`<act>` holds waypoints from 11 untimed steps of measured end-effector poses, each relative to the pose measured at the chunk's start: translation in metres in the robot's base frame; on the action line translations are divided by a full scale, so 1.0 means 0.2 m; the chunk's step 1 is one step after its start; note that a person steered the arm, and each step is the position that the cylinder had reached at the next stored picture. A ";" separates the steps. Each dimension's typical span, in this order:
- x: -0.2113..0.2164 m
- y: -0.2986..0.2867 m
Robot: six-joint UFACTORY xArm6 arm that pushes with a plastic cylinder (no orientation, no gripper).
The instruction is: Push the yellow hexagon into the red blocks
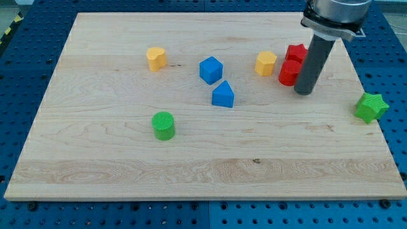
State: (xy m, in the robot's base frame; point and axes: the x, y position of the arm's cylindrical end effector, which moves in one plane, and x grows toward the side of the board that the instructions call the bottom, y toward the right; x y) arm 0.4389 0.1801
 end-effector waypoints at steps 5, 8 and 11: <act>0.12 -0.50; -0.13 -0.58; -0.27 -0.53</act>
State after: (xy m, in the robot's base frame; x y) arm 0.3847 0.0739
